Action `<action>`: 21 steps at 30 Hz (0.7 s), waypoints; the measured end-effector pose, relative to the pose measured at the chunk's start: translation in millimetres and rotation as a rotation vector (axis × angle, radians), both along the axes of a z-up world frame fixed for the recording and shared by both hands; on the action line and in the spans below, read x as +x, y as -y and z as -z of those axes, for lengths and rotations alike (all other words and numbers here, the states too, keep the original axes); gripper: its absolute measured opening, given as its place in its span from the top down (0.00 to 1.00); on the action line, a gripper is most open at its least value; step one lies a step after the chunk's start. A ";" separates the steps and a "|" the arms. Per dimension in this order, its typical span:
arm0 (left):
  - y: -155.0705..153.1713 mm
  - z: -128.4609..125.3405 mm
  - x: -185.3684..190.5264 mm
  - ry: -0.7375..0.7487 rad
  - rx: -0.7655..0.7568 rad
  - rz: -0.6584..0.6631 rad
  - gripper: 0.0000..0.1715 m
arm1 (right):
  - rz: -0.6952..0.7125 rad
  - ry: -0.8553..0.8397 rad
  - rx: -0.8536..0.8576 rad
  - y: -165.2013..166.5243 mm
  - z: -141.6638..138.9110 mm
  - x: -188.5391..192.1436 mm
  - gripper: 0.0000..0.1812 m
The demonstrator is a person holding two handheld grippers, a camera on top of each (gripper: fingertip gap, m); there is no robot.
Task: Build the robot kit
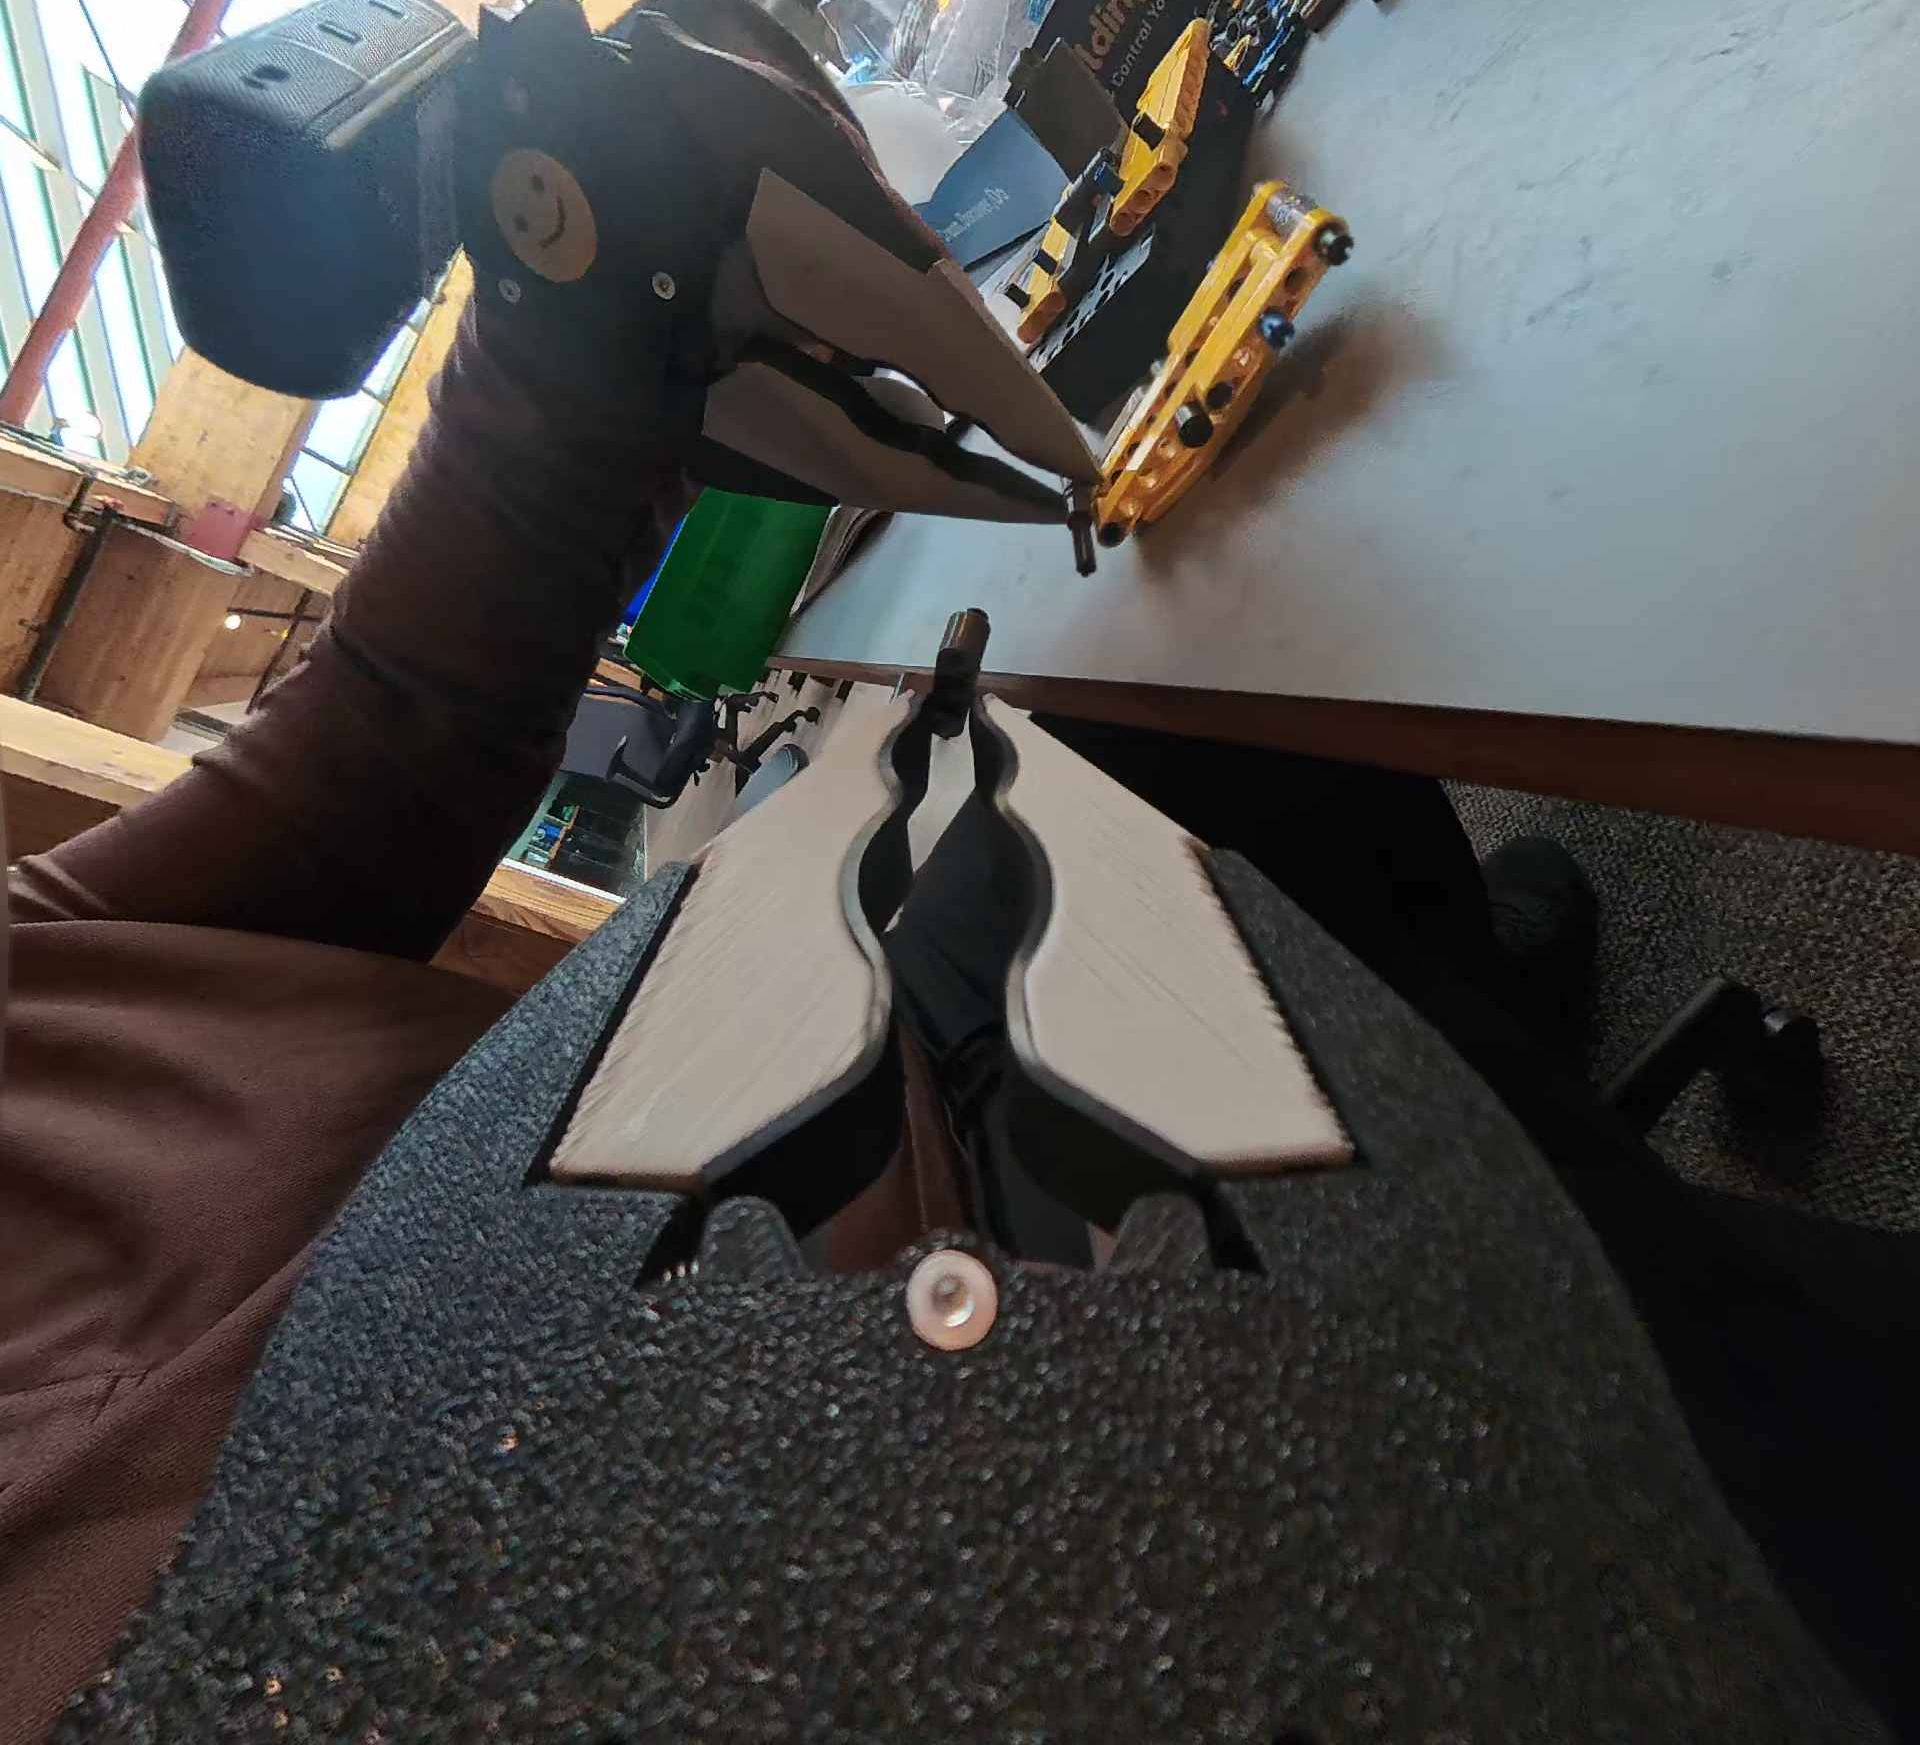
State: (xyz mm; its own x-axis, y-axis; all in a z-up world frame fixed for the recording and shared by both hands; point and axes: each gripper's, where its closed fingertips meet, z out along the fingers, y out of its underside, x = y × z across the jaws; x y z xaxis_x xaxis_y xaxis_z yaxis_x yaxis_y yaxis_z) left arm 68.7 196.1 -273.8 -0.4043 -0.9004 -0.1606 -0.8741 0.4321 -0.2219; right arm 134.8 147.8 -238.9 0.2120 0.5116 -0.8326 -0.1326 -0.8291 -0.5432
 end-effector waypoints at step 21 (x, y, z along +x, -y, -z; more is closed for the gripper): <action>17.3 -26.8 1.5 0.170 -0.050 -0.130 0.89 | -0.062 0.056 0.042 -0.7 3.5 6.1 0.96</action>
State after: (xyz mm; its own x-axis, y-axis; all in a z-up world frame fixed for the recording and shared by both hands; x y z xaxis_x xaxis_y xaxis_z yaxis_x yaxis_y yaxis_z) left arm 70.2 178.8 -246.9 -0.2556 -0.9517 -0.1701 -0.8696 0.3031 -0.3896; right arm 140.9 148.5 -242.4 0.2243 0.5592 -0.7981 -0.0497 -0.8113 -0.5825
